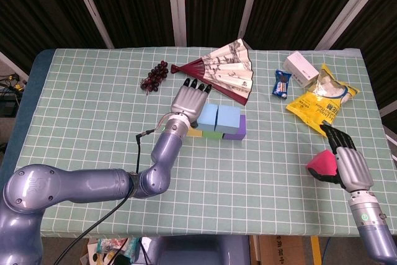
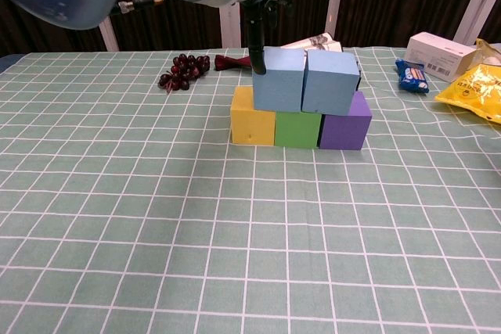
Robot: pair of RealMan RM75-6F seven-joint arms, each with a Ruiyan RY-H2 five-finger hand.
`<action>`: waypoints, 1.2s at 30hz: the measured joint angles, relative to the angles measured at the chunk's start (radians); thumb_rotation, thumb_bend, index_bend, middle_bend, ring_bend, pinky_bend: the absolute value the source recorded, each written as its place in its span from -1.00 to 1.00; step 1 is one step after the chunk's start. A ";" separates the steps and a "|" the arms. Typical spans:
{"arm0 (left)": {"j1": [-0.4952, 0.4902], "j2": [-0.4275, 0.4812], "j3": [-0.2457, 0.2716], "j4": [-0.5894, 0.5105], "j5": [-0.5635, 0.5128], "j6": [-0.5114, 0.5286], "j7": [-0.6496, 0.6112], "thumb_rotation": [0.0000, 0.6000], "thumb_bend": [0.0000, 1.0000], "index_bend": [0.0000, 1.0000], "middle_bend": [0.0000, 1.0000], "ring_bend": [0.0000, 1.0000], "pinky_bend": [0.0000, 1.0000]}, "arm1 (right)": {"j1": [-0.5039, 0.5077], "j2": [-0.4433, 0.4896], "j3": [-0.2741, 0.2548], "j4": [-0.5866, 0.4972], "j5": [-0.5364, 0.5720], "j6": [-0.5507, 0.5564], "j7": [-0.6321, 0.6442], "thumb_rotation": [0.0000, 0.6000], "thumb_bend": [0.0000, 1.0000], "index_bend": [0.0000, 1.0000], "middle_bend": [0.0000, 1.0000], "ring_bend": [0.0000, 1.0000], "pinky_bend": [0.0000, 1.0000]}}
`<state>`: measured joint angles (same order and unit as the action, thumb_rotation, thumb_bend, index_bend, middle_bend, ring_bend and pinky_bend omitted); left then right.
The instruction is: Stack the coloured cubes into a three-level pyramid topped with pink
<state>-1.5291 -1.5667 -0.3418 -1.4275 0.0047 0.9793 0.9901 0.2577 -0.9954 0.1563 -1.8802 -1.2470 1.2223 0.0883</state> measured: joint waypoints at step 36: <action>0.811 0.311 0.456 -0.674 1.060 0.679 -0.489 1.00 -0.75 -1.00 -0.80 -1.00 -1.00 | 0.008 -0.035 -0.047 -0.014 0.059 -0.009 -0.238 1.00 -0.53 -1.00 -0.93 -1.00 -1.00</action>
<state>-0.7185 -1.2561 0.1147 -2.1017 1.0650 1.6585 0.5016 0.2661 -1.0304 0.1093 -1.8943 -1.1878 1.2133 -0.1495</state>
